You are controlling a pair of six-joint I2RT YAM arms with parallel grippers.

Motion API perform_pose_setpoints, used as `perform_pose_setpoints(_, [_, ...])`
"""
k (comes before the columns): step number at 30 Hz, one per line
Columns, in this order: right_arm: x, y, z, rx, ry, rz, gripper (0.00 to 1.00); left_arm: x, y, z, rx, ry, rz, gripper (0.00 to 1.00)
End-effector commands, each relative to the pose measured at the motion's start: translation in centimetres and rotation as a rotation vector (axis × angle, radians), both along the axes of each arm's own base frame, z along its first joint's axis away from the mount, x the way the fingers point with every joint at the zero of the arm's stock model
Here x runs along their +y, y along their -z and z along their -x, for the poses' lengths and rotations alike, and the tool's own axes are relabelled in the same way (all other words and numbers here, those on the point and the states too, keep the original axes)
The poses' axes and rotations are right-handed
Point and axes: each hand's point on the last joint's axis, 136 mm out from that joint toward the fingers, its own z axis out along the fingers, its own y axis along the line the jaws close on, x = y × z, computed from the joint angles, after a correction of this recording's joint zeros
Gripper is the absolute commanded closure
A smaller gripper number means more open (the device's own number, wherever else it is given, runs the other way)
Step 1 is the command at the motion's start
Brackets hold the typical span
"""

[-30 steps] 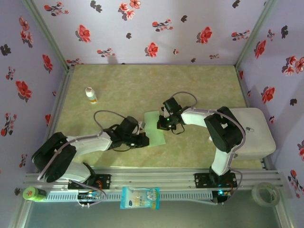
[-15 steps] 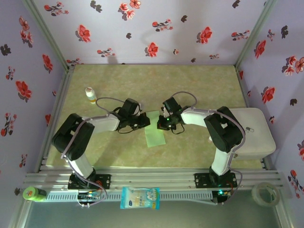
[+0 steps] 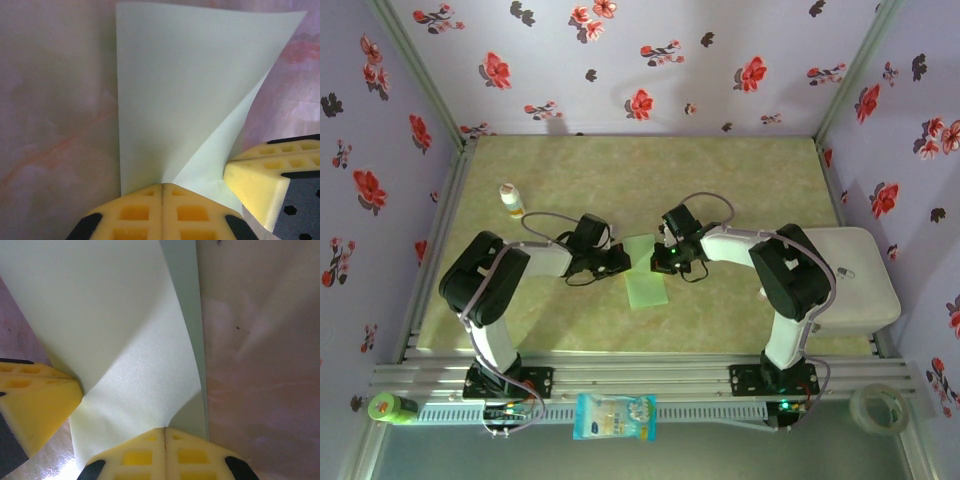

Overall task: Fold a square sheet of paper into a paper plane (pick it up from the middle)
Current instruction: First fold in half a square sheet of paper at the center of the table.

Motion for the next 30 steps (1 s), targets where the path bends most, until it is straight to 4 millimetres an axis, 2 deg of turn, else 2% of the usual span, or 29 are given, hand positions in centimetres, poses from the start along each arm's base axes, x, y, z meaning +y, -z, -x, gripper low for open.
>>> perform_pose_setpoints(1, [-6.5, 6.5, 4.1, 0.159, 0.036, 0.319, 1.00, 1.9, 2.6, 1.7, 0.067, -0.006, -0.072, 1.00])
perform_pose_setpoints(9, [-6.5, 6.3, 4.1, 0.153, 0.037, 0.320, 1.00, 0.4, -3.3, -0.4, -0.033, 0.008, 0.013, 0.99])
perform_pose_setpoints(11, [-6.5, 6.3, 4.0, 0.153, 0.037, 0.318, 1.00, 0.5, -3.8, -1.2, -0.040, -0.003, 0.017, 0.99])
perform_pose_setpoints(15, [-6.5, 6.2, 4.1, 0.152, 0.040, 0.316, 1.00, 1.0, -3.2, -1.9, -0.016, -0.008, -0.001, 1.00])
perform_pose_setpoints(21, [-6.5, 6.2, 4.1, 0.152, 0.041, 0.317, 1.00, 0.3, -2.6, -2.6, 0.005, 0.013, 0.017, 1.00])
perform_pose_setpoints(25, [-6.6, 6.3, 4.3, 0.156, 0.040, 0.318, 1.00, 0.3, -1.1, -2.1, 0.043, 0.021, 0.010, 1.00])
perform_pose_setpoints(30, [-6.7, 6.5, 4.4, 0.159, 0.040, 0.319, 1.00, 2.2, 1.6, -1.4, 0.085, -0.007, -0.068, 1.00])
